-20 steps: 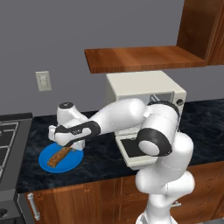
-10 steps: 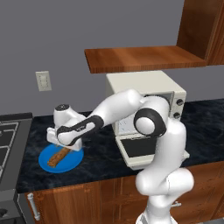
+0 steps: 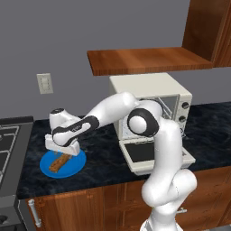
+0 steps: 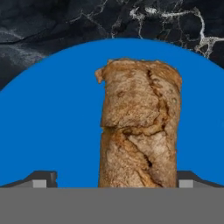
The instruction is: Pull the toaster oven rack outwards. Pick up the baguette from the plate and place it on the toaster oven rack. Close the toaster oven door fully and set the temperature to the lowest setting.
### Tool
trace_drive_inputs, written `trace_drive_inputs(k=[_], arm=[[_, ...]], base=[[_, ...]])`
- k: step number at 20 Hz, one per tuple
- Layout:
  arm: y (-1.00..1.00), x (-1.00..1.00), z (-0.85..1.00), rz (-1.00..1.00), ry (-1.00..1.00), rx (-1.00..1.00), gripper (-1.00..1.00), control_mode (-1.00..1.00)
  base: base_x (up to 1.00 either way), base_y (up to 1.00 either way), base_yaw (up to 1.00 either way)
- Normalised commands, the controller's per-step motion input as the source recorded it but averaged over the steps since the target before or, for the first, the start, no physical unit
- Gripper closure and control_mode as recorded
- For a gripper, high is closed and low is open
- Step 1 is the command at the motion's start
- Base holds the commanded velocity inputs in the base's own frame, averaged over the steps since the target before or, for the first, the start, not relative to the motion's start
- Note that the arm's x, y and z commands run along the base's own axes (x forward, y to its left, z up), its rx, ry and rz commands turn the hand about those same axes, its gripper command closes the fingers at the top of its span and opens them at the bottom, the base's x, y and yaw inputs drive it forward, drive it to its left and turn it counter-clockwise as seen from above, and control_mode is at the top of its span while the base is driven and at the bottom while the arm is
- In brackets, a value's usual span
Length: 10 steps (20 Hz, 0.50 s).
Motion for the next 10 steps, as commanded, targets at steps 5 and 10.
trace_drive_inputs(k=[5, 10], arm=[[0.0, 0.0, -0.36, 0.0, 0.06, 0.0, 1.0, -1.0], [-0.02, -0.2, -0.35, 0.0, -0.01, 0.0, 1.0, -1.0]], base=[[0.0, 0.0, 0.0], [0.0, 0.0, 0.0]])
